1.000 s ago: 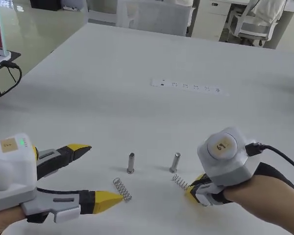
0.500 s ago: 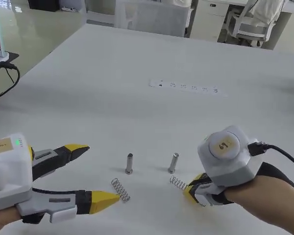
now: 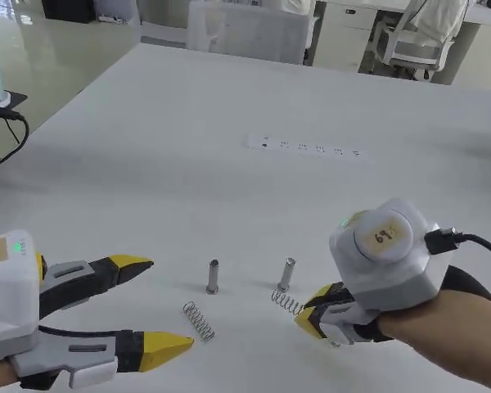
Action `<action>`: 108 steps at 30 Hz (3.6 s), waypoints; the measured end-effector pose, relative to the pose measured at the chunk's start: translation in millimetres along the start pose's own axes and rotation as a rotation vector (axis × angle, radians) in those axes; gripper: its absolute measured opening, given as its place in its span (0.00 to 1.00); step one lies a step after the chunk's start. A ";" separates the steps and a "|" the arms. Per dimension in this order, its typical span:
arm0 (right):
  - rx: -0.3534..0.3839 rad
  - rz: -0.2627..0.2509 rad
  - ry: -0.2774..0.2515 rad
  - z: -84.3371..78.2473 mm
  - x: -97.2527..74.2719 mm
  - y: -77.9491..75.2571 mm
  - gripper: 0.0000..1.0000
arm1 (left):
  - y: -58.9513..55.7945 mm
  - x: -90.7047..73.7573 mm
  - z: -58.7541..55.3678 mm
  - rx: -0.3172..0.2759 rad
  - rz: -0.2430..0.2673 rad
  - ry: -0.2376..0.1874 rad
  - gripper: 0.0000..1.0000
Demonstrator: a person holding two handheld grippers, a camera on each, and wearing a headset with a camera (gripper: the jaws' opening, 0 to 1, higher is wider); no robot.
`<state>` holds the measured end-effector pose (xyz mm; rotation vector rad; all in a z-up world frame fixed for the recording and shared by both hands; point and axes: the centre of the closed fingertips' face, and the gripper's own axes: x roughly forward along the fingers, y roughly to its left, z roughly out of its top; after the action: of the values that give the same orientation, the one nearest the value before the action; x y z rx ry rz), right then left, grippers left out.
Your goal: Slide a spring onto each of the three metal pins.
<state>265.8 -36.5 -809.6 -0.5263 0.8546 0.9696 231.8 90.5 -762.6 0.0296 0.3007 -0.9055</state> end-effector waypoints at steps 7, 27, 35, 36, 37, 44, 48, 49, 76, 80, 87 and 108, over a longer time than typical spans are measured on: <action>-0.022 0.045 -0.011 8.8 -5.7 14.5 0.08 | -18.3 7.2 1.7 0.021 -0.112 0.041 0.41; -0.119 0.150 -0.024 27.9 -23.2 48.5 0.08 | -41.6 29.0 22.8 0.133 -0.280 0.082 0.30; -0.215 0.218 -0.022 33.0 -28.9 70.8 0.08 | -51.2 32.0 19.0 0.166 -0.319 0.102 0.26; -0.230 0.228 -0.022 33.1 -30.0 74.0 0.08 | -52.2 32.1 18.5 0.170 -0.322 0.104 0.25; -0.233 0.231 -0.022 33.2 -30.3 75.0 0.08 | -53.3 32.0 17.8 0.176 -0.327 0.107 0.25; -0.287 0.262 -0.024 34.6 -34.4 83.0 0.08 | -61.9 32.7 15.8 0.208 -0.362 0.112 0.18; -0.311 0.273 -0.021 34.7 -36.5 86.6 0.08 | -66.0 33.7 13.4 0.221 -0.379 0.120 0.16; -0.317 0.277 -0.021 34.7 -37.0 87.4 0.08 | -66.5 33.8 13.0 0.222 -0.381 0.122 0.16; -0.393 0.275 -0.058 55.6 -54.8 93.4 0.08 | -75.2 36.3 8.0 0.298 -0.420 0.140 0.03; -0.409 0.272 -0.070 61.9 -56.2 97.0 0.08 | -76.3 36.9 8.0 0.305 -0.425 0.141 0.03; -0.435 0.275 -0.084 69.9 -57.3 102.6 0.08 | -77.1 36.2 8.6 0.308 -0.431 0.138 0.03; -0.446 0.284 -0.107 79.8 -54.0 108.7 0.08 | -78.9 36.5 8.8 0.305 -0.435 0.134 0.02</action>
<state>185.7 47.1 -721.8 -0.7367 0.6251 1.4512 193.7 12.1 -756.0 0.3178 0.2965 -1.3796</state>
